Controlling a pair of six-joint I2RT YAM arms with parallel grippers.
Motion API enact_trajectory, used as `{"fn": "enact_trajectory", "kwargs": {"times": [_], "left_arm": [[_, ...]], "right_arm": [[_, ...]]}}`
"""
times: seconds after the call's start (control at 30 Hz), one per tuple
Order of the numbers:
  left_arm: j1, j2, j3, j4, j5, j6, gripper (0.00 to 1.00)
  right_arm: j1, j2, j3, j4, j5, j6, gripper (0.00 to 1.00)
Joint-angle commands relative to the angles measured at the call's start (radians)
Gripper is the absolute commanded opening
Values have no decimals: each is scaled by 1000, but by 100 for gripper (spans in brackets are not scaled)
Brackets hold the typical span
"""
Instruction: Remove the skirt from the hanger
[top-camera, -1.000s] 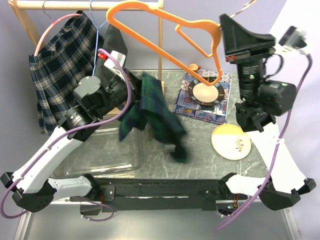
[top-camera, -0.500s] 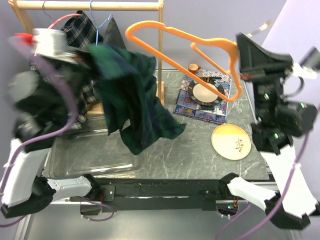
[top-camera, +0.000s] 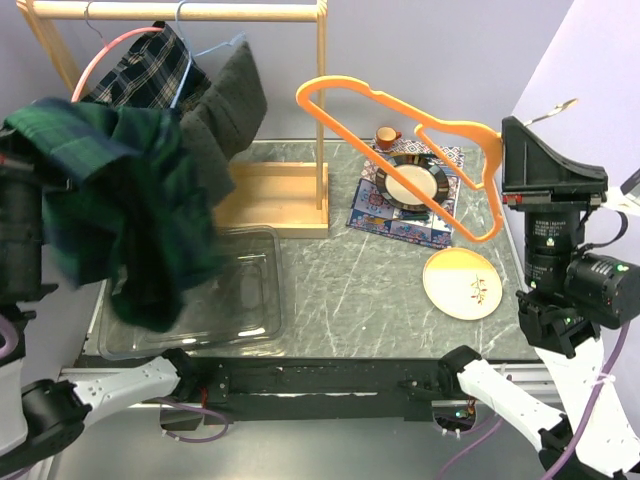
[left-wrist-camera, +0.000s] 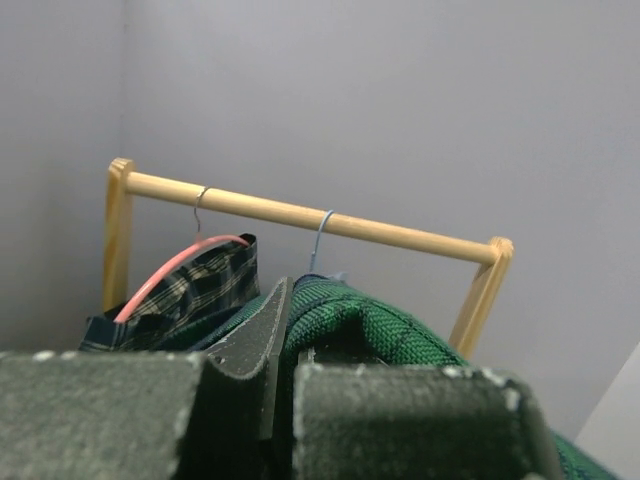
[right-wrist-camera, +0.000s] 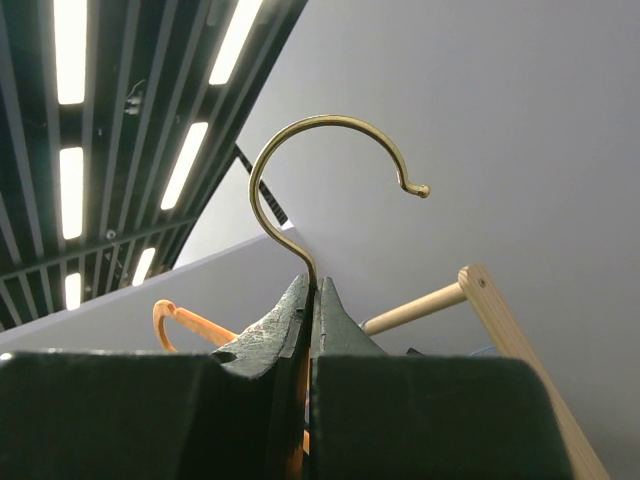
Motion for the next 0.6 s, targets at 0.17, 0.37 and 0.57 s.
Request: {"fn": "enact_trajectory", "kwargs": {"times": [0.17,0.37,0.57], "left_arm": [[1,-95,-354,-2,-60,-90,1],[1,-101,-602,-209,-140,-499,1],[6,-98,-699,-448,-215,-846,1]], "right_arm": [[-9,-135,-177,-12,2,86,0],[-7,-190,-234,-101,-9,96,0],[-7,-206,-266,-138,-9,94,0]]}}
